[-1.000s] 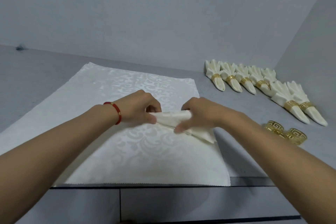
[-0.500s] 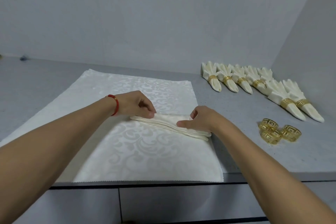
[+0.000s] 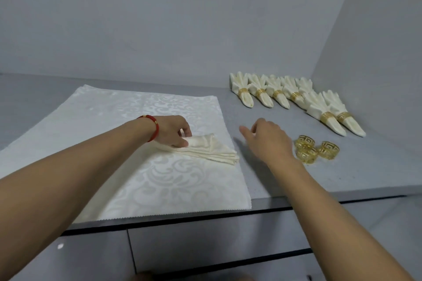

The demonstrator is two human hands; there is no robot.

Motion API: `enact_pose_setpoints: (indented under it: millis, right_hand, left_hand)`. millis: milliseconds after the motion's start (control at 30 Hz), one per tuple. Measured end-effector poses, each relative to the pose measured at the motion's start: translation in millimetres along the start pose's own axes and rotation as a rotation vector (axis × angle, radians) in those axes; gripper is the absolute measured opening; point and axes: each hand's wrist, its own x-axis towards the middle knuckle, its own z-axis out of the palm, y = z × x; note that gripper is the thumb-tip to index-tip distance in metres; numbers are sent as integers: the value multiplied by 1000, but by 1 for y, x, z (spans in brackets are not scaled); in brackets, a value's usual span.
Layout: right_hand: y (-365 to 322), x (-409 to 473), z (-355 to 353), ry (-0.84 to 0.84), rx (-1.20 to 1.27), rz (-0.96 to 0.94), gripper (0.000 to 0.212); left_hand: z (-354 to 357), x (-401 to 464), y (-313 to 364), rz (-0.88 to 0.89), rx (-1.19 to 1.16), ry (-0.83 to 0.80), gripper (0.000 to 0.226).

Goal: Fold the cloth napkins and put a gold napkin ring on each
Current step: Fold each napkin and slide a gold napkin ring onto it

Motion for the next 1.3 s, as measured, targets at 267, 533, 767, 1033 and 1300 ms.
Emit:
enact_pose_setpoints:
  millis: [267,533,767,1033,1300]
  right_hand:
    - [73,-14,-11,25,-578,251,24]
    - [18,-41,-4,-43,848,144,19]
    - [-51,-95,20,-269,1343,72,41]
    - [-82,-107,27,-222,1265,-144,31]
    - [-84,-104,38,-145,1147,-238,28]
  left_hand:
    - [-10,-19,1,-118,-404,-186,16]
    - [-3,-35,-5,-260,-1311,-73,22]
    - [16,-44,-5,-69,-1956,273,25]
    - [30,-50,-15,27,-2132,370,35]
    - [36,-54,-12,46,-2104,403,28]
